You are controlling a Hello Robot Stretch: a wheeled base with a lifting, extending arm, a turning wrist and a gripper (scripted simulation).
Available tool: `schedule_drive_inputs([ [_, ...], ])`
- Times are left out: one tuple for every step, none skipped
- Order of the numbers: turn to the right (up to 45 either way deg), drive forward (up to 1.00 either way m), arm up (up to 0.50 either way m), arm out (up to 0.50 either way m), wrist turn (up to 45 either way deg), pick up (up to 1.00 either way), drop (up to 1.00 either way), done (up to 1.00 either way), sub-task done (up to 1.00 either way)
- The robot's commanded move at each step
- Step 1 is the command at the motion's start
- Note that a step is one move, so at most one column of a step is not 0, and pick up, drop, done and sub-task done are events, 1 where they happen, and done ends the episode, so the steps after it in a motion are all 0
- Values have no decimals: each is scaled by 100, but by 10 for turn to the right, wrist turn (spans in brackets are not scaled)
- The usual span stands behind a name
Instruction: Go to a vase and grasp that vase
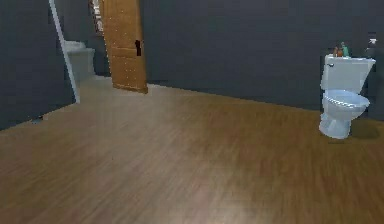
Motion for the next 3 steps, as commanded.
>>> schedule_drive_inputs([
  [0, 40, 0, 0, 0, 0, 0, 0, 0],
  [-240, 0, 0, 0, 0, 0, 0, 0, 0],
  [0, 100, 0, 0, 0, 0, 0, 0, 0],
])
